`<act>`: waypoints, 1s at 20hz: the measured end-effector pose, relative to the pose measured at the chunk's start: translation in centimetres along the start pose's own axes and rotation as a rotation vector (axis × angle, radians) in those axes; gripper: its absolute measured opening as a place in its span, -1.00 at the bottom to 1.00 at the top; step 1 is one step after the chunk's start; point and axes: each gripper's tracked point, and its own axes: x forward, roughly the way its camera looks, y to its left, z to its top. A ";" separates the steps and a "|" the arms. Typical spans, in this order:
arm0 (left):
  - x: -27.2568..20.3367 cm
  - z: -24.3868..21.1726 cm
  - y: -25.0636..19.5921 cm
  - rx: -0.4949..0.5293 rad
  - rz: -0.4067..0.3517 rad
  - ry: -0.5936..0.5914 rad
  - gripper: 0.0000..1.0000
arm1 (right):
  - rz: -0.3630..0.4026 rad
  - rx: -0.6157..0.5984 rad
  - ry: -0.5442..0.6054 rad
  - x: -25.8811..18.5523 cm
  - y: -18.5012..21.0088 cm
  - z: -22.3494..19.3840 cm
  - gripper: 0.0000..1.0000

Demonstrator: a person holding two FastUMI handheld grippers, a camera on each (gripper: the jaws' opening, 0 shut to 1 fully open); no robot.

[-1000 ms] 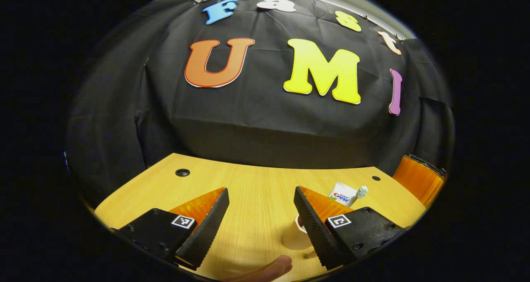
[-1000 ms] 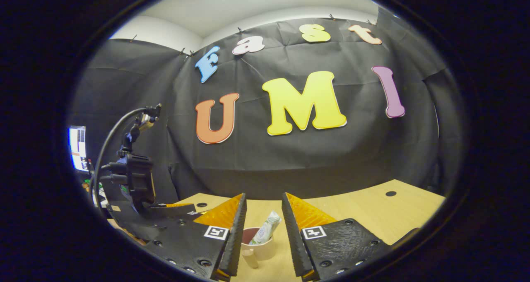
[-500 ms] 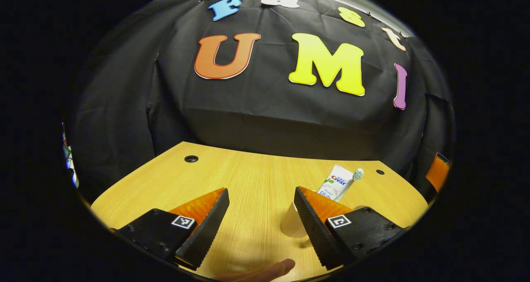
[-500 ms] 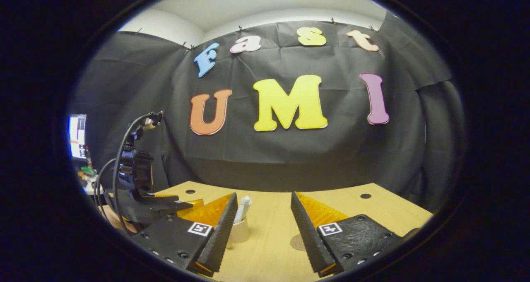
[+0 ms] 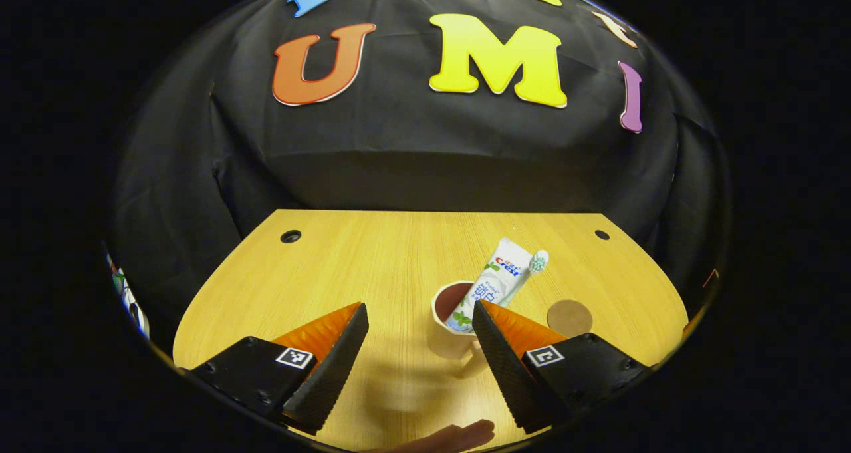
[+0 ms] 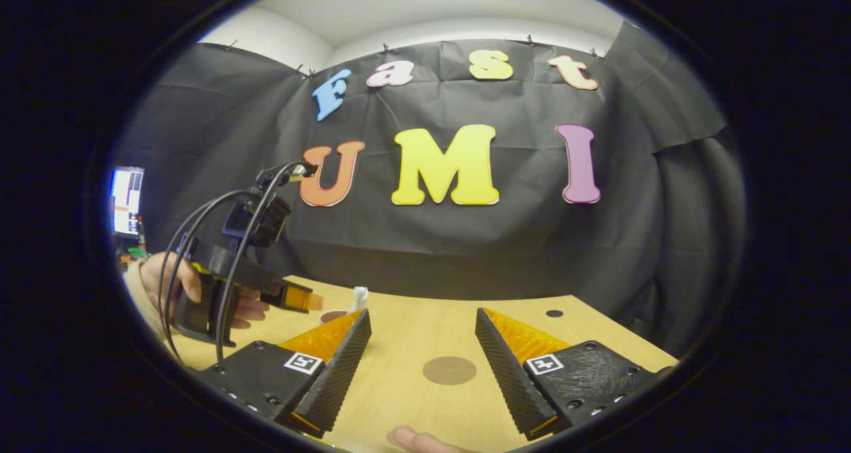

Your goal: Put the toothbrush and toothpaste on the desktop into the cup, then pick up the cup and place it on the coaster on the desktop.

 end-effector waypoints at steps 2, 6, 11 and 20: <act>0.5 -0.5 -1.6 0.020 -0.029 0.078 1.00 | -0.009 0.020 0.020 -0.5 -1.4 -1.1 0.90; 0.9 -3.8 -4.0 -0.008 -0.066 0.301 1.00 | -0.042 0.040 0.024 -0.1 -5.0 -2.0 0.94; 1.4 -5.3 -5.3 -0.003 -0.038 0.451 0.99 | -0.046 0.137 0.024 0.0 -7.3 -3.8 0.93; 4.1 -6.1 -5.1 -0.006 0.038 0.625 0.77 | -0.021 0.147 0.008 -0.1 -7.7 -4.7 0.92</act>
